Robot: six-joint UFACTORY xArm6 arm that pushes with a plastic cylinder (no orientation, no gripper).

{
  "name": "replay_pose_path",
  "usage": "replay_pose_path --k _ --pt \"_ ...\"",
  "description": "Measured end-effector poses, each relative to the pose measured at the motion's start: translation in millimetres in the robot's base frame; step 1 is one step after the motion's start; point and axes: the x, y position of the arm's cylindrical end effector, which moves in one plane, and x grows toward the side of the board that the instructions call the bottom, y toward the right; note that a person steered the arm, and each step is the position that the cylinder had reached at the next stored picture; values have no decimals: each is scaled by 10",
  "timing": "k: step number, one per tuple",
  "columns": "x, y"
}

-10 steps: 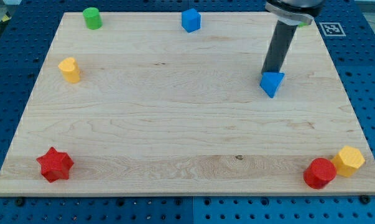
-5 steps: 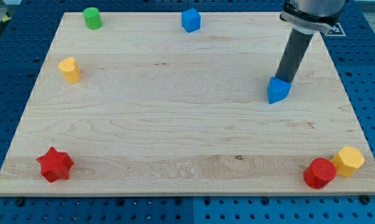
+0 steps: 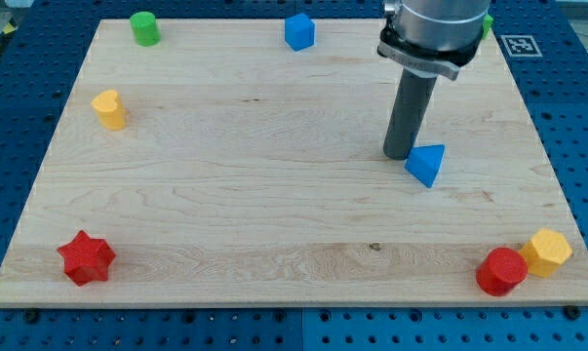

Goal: Move the blue triangle top diagonally to the yellow hexagon

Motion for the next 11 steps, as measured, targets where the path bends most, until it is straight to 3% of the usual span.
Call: replay_pose_path --k 3,11 --pt "-61 201" --pt "561 318"
